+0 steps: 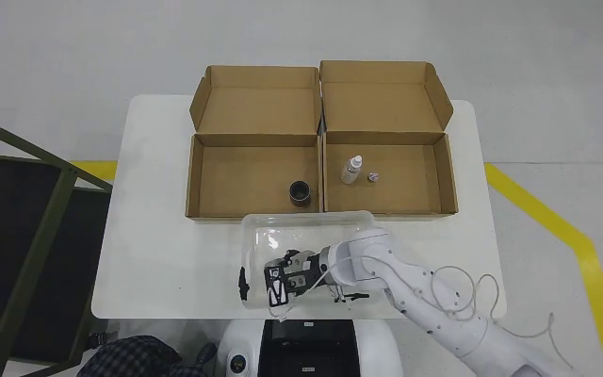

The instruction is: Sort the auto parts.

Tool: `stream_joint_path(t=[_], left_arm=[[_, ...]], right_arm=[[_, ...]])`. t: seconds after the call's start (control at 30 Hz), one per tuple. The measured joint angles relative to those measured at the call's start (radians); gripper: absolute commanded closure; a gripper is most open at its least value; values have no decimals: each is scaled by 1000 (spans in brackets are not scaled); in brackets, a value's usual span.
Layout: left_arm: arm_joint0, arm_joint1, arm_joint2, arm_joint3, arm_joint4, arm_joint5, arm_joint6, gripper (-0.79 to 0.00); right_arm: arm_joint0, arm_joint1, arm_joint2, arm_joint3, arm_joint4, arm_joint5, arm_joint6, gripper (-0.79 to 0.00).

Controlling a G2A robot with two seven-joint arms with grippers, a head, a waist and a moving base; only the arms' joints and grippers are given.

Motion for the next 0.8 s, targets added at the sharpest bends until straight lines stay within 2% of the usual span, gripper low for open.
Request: stream_joint_path(t=[0.43, 0.8], left_arm=[[0, 0, 0, 0, 0, 0, 0, -785], [0, 0, 0, 0, 0, 0, 0, -785]], right_arm=[[-71, 46, 156, -146, 81, -23, 3, 0], [-130, 73, 261, -212, 169, -13, -34, 0]])
